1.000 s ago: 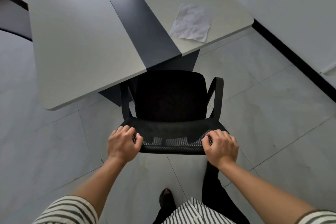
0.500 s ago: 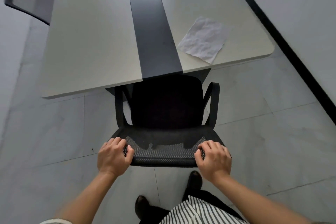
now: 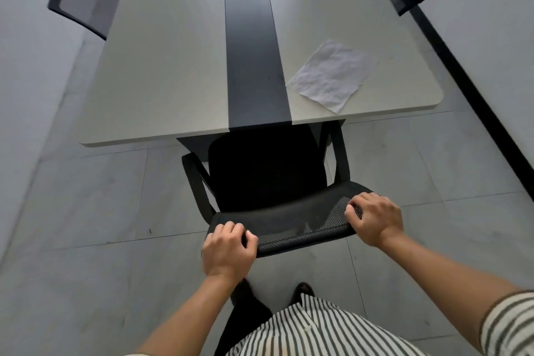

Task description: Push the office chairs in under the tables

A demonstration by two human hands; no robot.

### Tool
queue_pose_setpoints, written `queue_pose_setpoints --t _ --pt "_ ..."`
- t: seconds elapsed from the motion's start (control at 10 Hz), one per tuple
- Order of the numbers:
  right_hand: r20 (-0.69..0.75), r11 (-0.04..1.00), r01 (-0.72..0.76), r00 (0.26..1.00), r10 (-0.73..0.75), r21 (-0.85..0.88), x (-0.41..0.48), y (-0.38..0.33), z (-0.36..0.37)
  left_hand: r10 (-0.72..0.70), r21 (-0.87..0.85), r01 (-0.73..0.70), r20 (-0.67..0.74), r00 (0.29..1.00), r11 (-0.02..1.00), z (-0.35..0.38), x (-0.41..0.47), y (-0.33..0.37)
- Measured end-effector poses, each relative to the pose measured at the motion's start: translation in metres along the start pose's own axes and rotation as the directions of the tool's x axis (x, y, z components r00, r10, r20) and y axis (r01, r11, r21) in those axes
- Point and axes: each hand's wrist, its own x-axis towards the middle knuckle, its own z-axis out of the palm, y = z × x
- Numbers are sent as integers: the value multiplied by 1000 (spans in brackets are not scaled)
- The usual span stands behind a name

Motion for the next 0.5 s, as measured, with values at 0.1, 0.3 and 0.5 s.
queue_pose_setpoints --t 0.1,0.3,0.5 --pt "15 999 -43 999 42 6 0 -4 -1 12 10 -12 13 1000 1000 0 1 -4" --pt "90 994 -107 990 107 1 -14 -31 -6 34 31 -37 73 997 999 -11 12 -29" --pt "184 919 -117 982 49 378 17 -56 -67 50 -204 41 419 907 978 -40 27 -35"
